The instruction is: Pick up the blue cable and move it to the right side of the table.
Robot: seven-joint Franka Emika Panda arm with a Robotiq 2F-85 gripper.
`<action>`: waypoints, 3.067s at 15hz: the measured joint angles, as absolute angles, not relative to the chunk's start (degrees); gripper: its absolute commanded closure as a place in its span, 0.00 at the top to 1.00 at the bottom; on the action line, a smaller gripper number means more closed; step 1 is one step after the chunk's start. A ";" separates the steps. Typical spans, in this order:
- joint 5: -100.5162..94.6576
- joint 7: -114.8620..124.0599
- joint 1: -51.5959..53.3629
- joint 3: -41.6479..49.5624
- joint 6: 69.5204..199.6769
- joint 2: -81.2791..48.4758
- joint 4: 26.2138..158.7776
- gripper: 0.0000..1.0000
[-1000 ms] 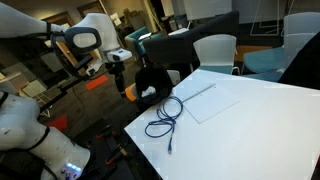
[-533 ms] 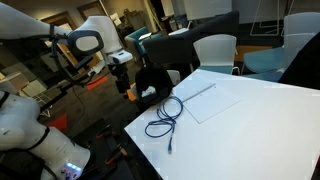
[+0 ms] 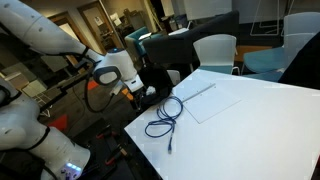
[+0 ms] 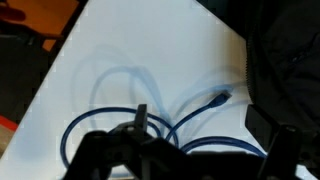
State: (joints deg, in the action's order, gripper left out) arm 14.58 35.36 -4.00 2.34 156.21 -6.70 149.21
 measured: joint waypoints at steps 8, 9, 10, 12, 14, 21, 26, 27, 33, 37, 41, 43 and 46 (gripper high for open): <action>30.78 38.89 -1.89 -1.44 174.70 -22.15 145.77 1.00; 30.77 40.07 -1.05 -0.74 175.15 -23.42 145.01 1.00; 30.69 41.25 0.01 0.27 175.37 -24.52 144.30 1.00; 30.45 43.31 2.18 2.56 175.43 -26.42 142.80 1.00; 30.24 44.90 3.88 4.49 175.43 -27.86 141.51 1.00; 29.53 46.51 5.05 6.95 175.42 -29.51 138.76 0.42; 29.48 46.51 5.05 7.11 175.42 -29.56 138.19 0.05; 29.48 46.51 5.05 7.11 175.42 -29.56 138.15 0.01; 27.62 46.49 5.11 7.59 174.59 -27.35 139.62 0.02; 23.53 45.37 5.61 12.20 171.77 -16.50 146.91 0.02; 20.41 39.85 3.57 16.14 164.01 -3.81 151.49 0.02; 20.59 34.02 -0.55 15.44 157.94 2.70 151.85 0.02; 20.53 25.10 -6.22 15.69 144.67 13.05 151.40 0.02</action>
